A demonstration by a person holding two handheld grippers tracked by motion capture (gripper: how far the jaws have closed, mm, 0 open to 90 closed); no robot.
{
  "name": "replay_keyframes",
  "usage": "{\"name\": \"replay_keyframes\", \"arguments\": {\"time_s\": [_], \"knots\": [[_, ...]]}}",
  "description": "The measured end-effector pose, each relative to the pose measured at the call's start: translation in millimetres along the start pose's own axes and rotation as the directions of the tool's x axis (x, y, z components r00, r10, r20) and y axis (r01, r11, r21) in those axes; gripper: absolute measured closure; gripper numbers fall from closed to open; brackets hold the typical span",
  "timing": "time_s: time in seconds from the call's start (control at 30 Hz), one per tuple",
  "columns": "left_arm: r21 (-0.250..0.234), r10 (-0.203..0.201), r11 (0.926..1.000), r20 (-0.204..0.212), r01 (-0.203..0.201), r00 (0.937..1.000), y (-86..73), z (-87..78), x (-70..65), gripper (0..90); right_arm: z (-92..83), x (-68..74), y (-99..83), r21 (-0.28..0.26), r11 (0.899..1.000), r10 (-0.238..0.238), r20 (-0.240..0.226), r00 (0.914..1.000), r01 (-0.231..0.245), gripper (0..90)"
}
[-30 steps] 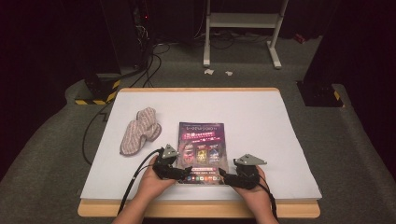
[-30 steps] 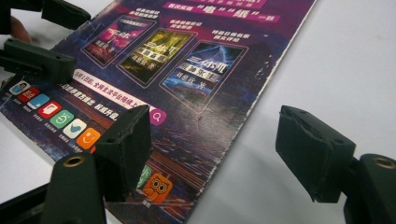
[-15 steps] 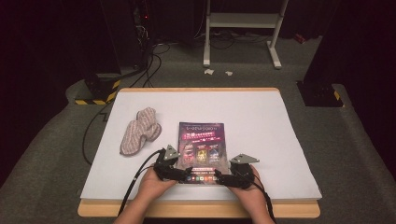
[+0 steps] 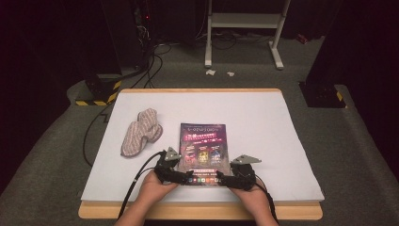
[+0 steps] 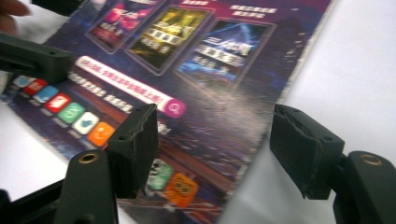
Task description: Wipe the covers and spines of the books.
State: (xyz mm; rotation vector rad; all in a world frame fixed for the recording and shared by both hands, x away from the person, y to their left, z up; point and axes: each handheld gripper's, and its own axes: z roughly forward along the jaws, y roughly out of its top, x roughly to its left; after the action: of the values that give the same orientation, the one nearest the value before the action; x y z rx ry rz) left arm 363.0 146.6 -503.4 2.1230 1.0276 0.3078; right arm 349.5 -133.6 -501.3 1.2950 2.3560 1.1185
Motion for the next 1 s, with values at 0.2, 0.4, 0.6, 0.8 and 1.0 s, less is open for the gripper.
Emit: {"name": "replay_keyframes", "arguments": {"time_s": [0.2, 0.4, 0.6, 0.8, 1.0], "knots": [[-0.016, -0.007, 0.9998, -0.006, 0.007, 1.0, -2.1, -1.3, -1.2, 19.9, -0.2, 3.9, 1.4, 0.013, 1.0, 0.012, 0.026, 0.9996, -0.012, 36.3], [-0.029, -0.008, 0.9996, -0.003, 0.008, 1.0, -3.9, -2.2, -0.3, 22.2, -4.0, 3.8, -0.5, 0.005, 1.0, 0.013, 0.031, 0.9994, -0.014, 41.0], [-0.035, -0.016, 0.9993, 0.0, 0.016, 0.9999, -4.9, -3.0, 0.4, 25.6, -6.2, 1.4, -3.3, 0.012, 0.999, 0.045, 0.046, 0.9979, -0.046, 44.5], [-0.038, -0.015, 0.9992, 0.001, 0.015, 0.9999, -5.0, -3.1, 0.3, 26.9, -5.3, 1.1, -2.4, 0.003, 0.994, 0.108, 0.023, 0.9939, -0.108, 43.2], [-0.037, -0.014, 0.9992, -0.003, 0.013, 0.9999, -5.0, -3.0, -0.2, 27.1, -8.5, -6.5, -5.0, -0.035, 0.983, 0.181, -0.032, 0.9829, -0.182, 45.3]]}}
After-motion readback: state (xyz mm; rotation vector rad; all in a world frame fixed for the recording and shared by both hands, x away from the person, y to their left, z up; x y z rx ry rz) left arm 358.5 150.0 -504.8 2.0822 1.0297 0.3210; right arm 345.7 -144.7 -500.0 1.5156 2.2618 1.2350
